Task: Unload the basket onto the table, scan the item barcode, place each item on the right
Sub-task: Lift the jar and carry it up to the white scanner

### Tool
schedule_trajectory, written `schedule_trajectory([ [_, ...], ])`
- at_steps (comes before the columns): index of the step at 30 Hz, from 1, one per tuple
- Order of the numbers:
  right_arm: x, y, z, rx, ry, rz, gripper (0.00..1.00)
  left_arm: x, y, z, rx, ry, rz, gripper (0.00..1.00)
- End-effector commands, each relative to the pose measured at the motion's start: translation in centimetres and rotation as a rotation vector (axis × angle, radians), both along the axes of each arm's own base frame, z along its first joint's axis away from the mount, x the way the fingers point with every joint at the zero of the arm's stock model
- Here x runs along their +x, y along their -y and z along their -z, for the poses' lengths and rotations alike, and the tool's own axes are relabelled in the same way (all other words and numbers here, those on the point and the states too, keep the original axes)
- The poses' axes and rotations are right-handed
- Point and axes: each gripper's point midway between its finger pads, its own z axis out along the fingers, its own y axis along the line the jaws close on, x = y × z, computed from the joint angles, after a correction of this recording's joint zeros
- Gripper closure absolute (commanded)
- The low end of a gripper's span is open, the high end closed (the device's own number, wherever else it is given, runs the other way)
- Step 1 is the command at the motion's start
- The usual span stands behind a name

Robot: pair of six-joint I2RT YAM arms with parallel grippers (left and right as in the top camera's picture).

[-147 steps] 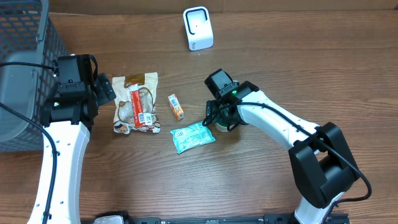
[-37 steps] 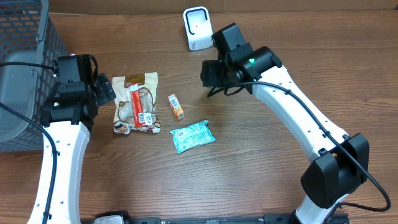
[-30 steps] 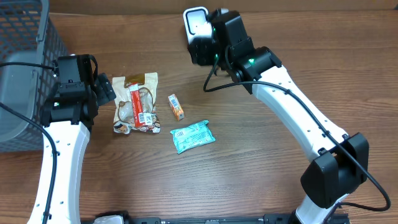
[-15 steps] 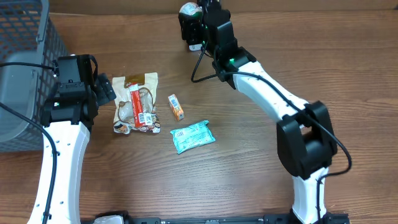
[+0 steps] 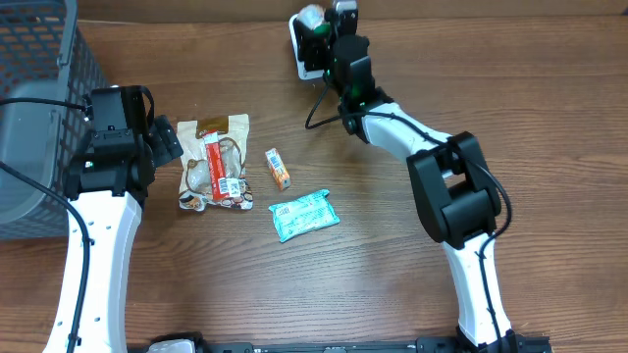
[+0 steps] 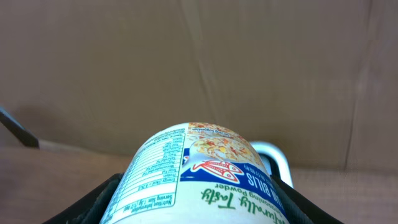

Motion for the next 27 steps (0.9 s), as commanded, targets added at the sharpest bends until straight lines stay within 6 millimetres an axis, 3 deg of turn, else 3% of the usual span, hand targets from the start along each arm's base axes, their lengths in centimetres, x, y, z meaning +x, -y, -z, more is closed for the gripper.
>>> schedule_trajectory([
  [1, 1.5, 0.6, -0.5, 0.018, 0.050, 0.016, 0.96, 0.2, -0.1, -0.4, 0.015, 0.008, -0.004, 0.00],
  [6, 2.5, 1.9, -2.9, 0.080, 0.180, 0.033, 0.96, 0.2, -0.1, -0.4, 0.015, 0.008, -0.004, 0.00],
  [12, 2.7, 0.6, -5.3, 0.098, 0.216, -0.002, 0.96, 0.2, -0.1, -0.4, 0.015, 0.008, -0.004, 0.00],
  [16, 2.9, 0.8, -4.1, 0.102, 0.194, 0.001, 0.96, 0.2, -0.1, -0.4, 0.015, 0.008, -0.004, 0.00],
  [20, 3.2, 0.6, -1.5, 0.145, 0.150, 0.005, 0.96, 0.2, -0.1, -0.4, 0.015, 0.008, -0.004, 0.00],
  [27, 3.2, 0.2, -2.1, 0.154, 0.160, -0.015, 0.96, 0.2, -0.1, -0.4, 0.015, 0.008, -0.004, 0.00],
])
